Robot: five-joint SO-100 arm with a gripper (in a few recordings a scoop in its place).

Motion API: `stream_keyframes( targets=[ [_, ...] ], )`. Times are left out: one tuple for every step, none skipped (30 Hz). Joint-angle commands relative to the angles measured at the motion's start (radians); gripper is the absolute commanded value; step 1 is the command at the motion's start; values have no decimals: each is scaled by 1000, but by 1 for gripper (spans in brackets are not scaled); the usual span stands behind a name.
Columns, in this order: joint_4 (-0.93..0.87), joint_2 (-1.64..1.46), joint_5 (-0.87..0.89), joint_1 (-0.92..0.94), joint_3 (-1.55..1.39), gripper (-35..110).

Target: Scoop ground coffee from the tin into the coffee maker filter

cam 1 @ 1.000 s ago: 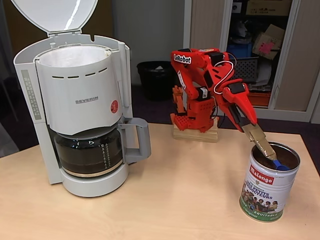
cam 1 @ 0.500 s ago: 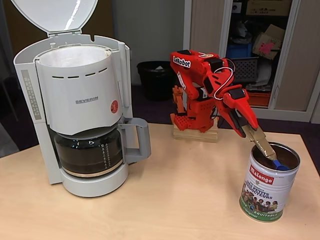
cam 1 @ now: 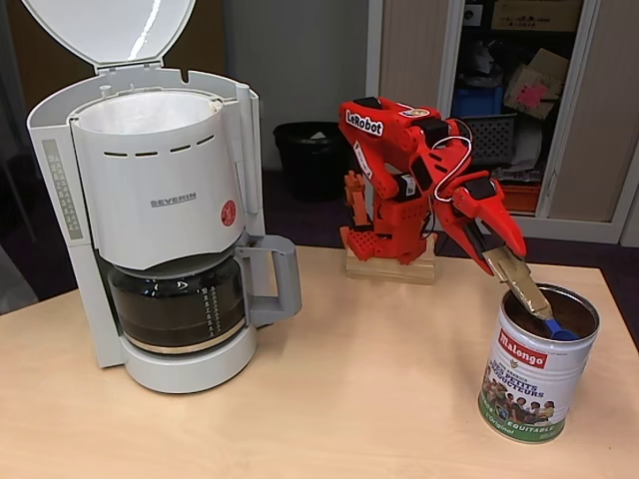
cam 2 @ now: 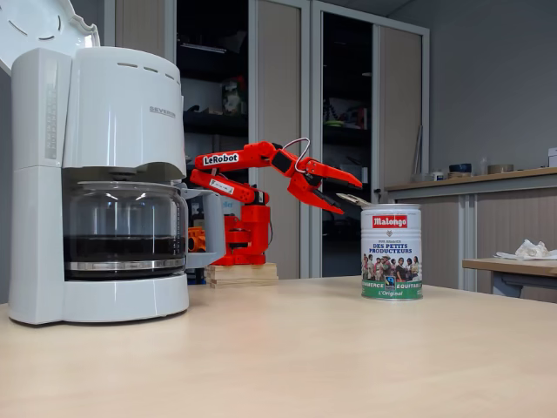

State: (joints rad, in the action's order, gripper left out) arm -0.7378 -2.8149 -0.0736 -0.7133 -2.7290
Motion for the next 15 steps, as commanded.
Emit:
stream_keyframes(
  targets=[
    [21,3,-9,-3,-6,24],
    [29,5,-8,-3,-9,24],
    [37,6,-5,0,-12,24],
    [46,9,-3,3,-14,24],
    [52,14,0,8,-15,24],
    [61,20,3,9,-17,24],
    [69,26,8,11,-17,24],
    [77,34,9,12,-17,24],
    [83,38,9,12,-17,24],
    [91,43,12,14,-17,24],
    [97,46,12,14,-18,23],
    [101,49,12,15,-20,23],
    [104,49,15,17,-20,23],
    [104,49,17,17,-21,23],
    [104,49,18,17,-21,23]
  ],
)
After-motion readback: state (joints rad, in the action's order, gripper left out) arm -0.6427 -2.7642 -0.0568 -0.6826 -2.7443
